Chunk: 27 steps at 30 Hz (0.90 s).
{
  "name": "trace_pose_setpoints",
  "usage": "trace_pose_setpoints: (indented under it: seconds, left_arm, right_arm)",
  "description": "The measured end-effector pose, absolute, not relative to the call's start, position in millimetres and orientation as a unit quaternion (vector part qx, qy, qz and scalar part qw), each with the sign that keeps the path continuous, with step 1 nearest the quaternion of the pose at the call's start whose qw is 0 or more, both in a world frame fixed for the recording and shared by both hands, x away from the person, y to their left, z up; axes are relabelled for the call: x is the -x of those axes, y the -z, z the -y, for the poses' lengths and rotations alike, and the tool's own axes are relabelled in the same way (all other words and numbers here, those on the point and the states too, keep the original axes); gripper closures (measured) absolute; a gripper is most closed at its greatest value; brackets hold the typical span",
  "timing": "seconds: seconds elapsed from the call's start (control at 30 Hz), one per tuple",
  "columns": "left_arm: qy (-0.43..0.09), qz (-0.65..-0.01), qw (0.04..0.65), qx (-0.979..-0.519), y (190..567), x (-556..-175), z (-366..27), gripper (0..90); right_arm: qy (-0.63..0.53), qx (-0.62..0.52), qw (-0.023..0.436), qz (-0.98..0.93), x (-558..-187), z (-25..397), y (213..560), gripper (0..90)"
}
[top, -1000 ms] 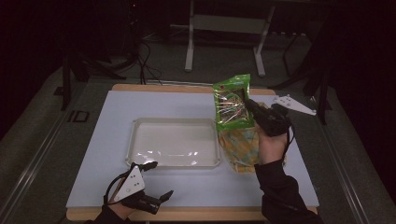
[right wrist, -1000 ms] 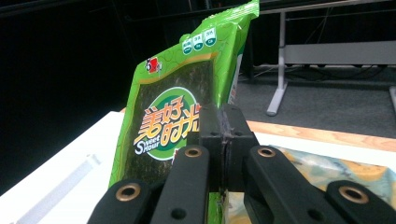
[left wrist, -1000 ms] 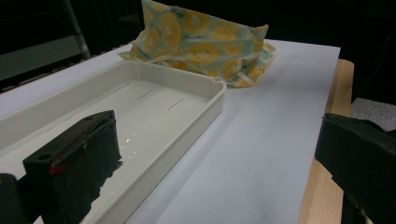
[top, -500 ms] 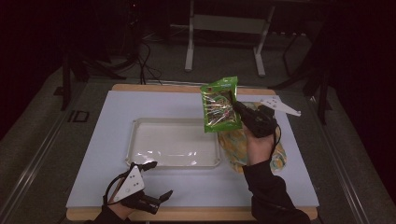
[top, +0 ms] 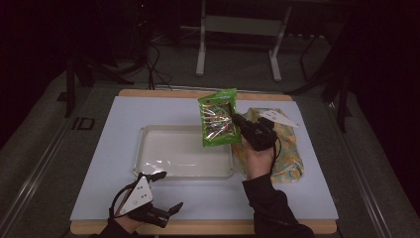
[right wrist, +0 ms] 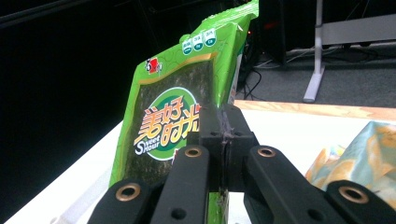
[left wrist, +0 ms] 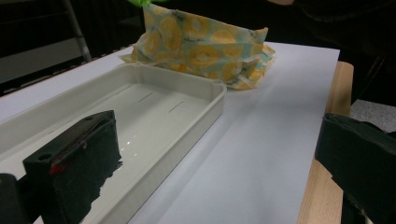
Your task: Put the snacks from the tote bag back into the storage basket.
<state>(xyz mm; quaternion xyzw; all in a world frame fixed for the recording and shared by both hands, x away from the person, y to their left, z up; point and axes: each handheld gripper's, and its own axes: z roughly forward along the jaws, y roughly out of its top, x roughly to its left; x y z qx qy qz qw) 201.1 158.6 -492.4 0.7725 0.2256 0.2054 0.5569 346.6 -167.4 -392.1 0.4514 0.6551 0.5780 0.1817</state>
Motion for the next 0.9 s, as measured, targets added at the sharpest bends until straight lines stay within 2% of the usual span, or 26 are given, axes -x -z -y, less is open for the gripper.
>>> trace_pose_setpoints:
  seconds: [0.9]
  left_arm:
    - [-0.204,-0.221,0.559,-0.773,492,-201,-158,0.4]
  right_arm:
    - [-0.593,-0.485,0.13,-0.629,-342,151,452,89.2]
